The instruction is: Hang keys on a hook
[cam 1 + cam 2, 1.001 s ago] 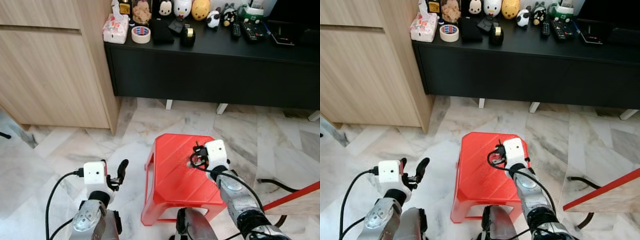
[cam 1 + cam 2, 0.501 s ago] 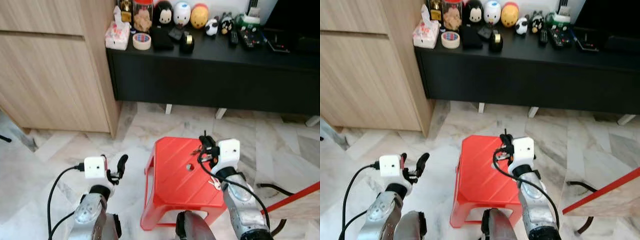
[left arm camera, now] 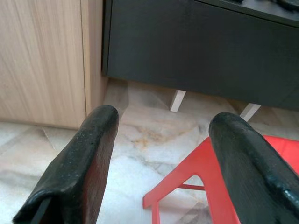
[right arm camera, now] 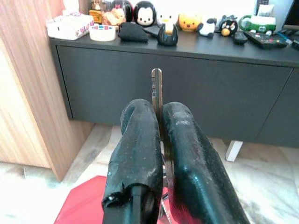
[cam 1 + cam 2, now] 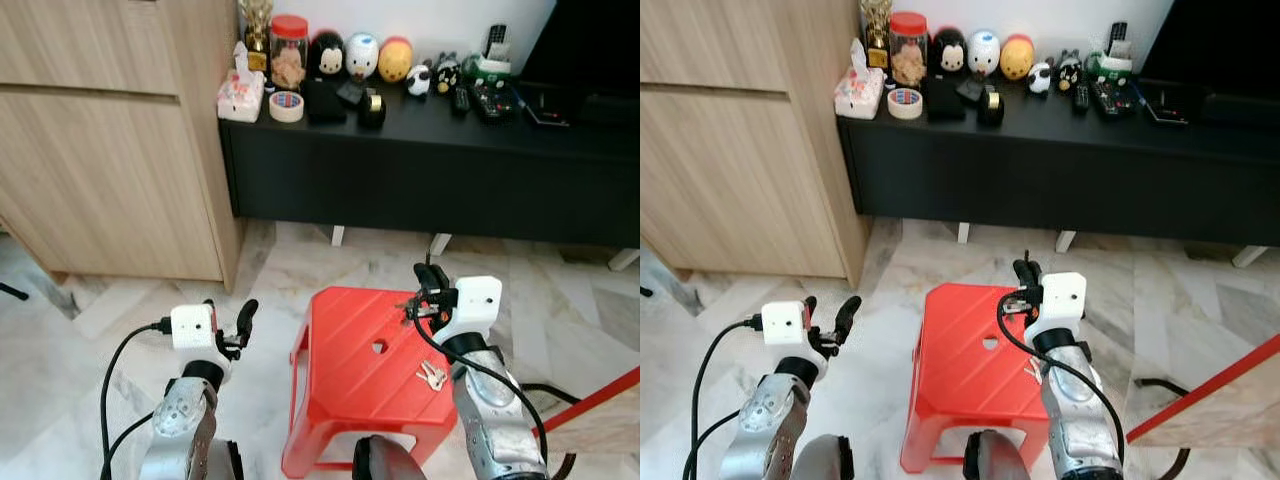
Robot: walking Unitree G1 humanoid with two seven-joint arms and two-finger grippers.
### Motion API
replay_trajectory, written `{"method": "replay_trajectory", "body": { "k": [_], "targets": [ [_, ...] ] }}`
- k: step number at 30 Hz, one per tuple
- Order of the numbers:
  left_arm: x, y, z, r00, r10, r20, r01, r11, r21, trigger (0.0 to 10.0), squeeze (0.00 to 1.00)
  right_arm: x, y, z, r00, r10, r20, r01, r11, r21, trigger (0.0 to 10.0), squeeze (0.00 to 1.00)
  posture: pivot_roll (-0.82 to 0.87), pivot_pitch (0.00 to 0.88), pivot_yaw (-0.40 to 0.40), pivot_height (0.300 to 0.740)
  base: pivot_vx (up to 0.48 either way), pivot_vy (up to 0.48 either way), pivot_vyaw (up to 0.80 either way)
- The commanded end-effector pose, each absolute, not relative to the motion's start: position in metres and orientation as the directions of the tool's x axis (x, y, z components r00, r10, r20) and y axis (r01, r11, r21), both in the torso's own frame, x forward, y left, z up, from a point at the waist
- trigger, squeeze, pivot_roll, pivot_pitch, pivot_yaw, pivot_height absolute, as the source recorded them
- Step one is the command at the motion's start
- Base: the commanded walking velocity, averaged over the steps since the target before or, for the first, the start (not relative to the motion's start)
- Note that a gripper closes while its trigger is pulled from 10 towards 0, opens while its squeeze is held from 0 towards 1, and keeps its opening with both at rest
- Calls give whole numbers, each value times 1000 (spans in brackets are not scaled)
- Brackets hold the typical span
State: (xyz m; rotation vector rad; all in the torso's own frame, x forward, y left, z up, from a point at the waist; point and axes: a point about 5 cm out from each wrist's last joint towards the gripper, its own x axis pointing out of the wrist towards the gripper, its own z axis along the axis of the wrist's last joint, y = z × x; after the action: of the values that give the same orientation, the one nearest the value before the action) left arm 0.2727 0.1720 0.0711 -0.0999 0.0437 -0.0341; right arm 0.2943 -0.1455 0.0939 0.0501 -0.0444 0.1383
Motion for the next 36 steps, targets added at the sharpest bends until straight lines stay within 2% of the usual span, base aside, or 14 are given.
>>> {"method": "replay_trajectory", "body": {
  "k": [1, 15, 32, 36],
  "targets": [
    [275, 170, 70, 998, -42, -36, 39, 994, -103, 10000, 0, 293, -150, 99, 992, 112, 55, -115, 992, 50, 10000, 0, 9, 3, -113, 626, 0, 0, 0],
    [276, 168, 70, 998, -60, -27, 57, 993, -101, 10000, 0, 294, -148, 101, 995, 89, 54, -94, 992, 90, 10000, 0, 9, 0, -106, 626, 0, 0, 0],
    [275, 166, 69, 998, -59, -18, 56, 992, -111, 10000, 0, 294, -147, 101, 994, 102, 46, -106, 991, 84, 10000, 0, 11, 0, -116, 626, -268, 0, 0],
    [275, 166, 69, 998, -56, -20, 54, 992, -111, 10000, 0, 295, -146, 101, 993, 106, 46, -109, 991, 82, 10000, 0, 10, 0, -117, 626, 0, 0, 0]
  ]
}}
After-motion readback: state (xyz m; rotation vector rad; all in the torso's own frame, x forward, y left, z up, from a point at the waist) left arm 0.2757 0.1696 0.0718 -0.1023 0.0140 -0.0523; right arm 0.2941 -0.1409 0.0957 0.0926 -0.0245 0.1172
